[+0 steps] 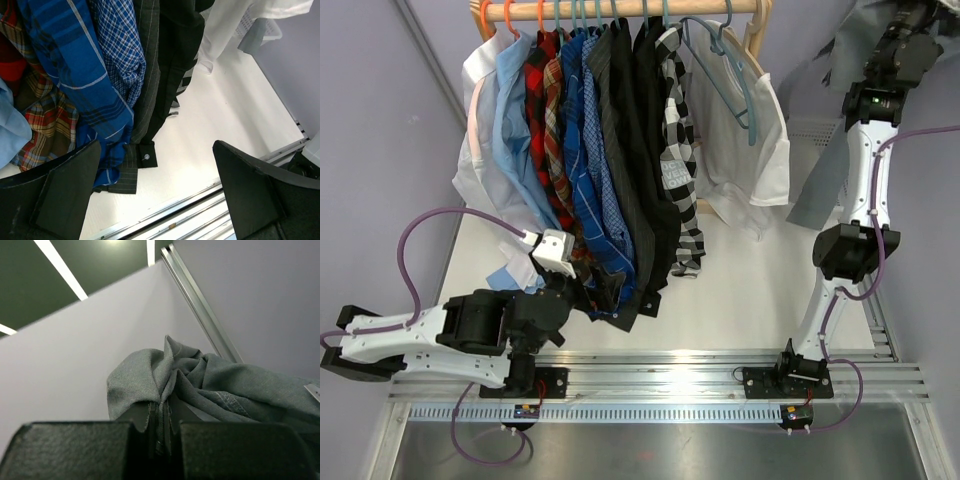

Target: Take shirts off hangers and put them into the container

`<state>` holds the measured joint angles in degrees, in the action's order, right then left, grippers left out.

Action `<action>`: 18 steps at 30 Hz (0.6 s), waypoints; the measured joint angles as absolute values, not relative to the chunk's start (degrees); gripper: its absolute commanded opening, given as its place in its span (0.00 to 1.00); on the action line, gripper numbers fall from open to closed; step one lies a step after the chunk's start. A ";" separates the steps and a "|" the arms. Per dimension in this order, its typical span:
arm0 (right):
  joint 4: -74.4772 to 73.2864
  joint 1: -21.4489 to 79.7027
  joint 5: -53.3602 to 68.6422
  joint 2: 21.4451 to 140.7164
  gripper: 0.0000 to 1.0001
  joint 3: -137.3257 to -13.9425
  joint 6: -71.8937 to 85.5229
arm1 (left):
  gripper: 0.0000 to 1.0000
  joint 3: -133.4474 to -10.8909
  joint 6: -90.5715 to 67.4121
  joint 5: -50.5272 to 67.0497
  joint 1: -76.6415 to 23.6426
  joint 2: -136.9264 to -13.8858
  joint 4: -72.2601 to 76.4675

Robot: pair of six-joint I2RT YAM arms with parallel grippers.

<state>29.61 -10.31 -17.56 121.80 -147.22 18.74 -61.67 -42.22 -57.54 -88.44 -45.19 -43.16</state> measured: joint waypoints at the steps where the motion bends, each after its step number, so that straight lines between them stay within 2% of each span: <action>1: 30.20 -10.31 -17.67 121.95 0.00 -145.88 18.44 | 0.99 -61.65 -42.59 -57.49 -88.44 -45.45 -43.38; 6: 30.22 -10.48 -17.47 124.53 0.00 -132.68 18.22 | 0.99 -60.99 -45.28 -57.45 -88.40 -44.95 -44.60; 12: 22.72 -9.72 -18.37 128.64 0.00 -117.16 18.06 | 0.99 -59.40 -47.16 -57.43 -88.29 -42.96 -45.56; 18: 3.77 -9.10 -22.57 132.07 0.00 -121.23 18.26 | 0.99 -58.85 -47.13 -57.25 -88.20 -42.74 -45.10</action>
<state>3.77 -9.10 -22.57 132.07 -121.23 18.26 -58.85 -47.13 -57.25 -88.20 -42.74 -45.10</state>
